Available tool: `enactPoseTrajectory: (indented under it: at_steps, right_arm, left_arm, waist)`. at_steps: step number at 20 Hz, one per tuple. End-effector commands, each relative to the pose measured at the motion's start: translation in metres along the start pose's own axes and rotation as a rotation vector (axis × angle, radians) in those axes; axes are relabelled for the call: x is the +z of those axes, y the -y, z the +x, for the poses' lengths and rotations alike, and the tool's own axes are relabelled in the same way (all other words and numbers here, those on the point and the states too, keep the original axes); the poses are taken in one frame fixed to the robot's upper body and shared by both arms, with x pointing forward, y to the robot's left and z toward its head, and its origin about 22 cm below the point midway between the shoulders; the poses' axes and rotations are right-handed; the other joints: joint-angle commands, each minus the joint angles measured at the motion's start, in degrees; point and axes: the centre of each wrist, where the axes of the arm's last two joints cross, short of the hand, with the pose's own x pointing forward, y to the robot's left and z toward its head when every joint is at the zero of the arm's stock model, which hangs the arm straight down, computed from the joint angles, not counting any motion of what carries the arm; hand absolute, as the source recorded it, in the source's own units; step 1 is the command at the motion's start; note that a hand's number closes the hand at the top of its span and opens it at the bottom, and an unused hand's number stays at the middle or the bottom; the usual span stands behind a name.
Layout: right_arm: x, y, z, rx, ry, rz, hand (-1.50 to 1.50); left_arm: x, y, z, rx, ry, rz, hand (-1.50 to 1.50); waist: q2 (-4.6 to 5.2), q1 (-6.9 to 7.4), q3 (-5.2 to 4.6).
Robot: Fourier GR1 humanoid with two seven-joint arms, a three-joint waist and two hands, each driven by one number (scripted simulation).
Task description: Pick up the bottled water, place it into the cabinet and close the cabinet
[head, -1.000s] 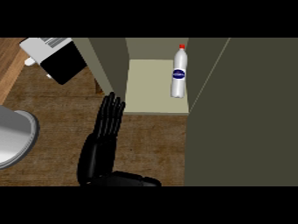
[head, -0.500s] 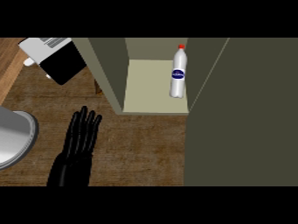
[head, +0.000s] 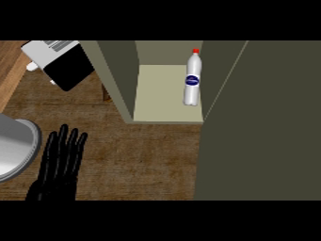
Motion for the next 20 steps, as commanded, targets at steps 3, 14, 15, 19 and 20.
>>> enactPoseTrajectory:
  at_steps: [3,14,15,19,20]
  right_arm:
    - [-0.024,-0.026,0.045,0.235,0.044,0.077,1.5]
    - [-0.077,-0.04,0.039,0.286,0.058,0.113,1.5]
    - [-0.081,-0.039,0.038,0.301,0.042,0.12,1.5]
    - [-0.094,-0.039,0.038,0.341,0.046,0.132,1.5]
    - [-0.098,-0.038,0.038,0.353,0.036,0.138,1.5]
  left_arm:
    - [0.015,-0.012,0.009,-0.004,-0.015,0.003,-1.5]
    - [0.013,-0.043,0.024,-0.004,0.007,0.021,-1.5]
    - [0.016,-0.045,0.024,-0.018,0.001,0.015,-1.5]
    - [0.016,-0.052,0.03,0.002,-0.003,0.003,-1.5]
    - [0.021,-0.05,0.03,0.018,-0.014,-0.008,-1.5]
  waist:
    - [-0.19,0.89,-0.15]
    - [-0.02,1.02,-0.2]
    - [-0.02,1.42,-0.26]
    - [0.17,1.61,-0.21]
    - [0.24,2.16,-0.23]
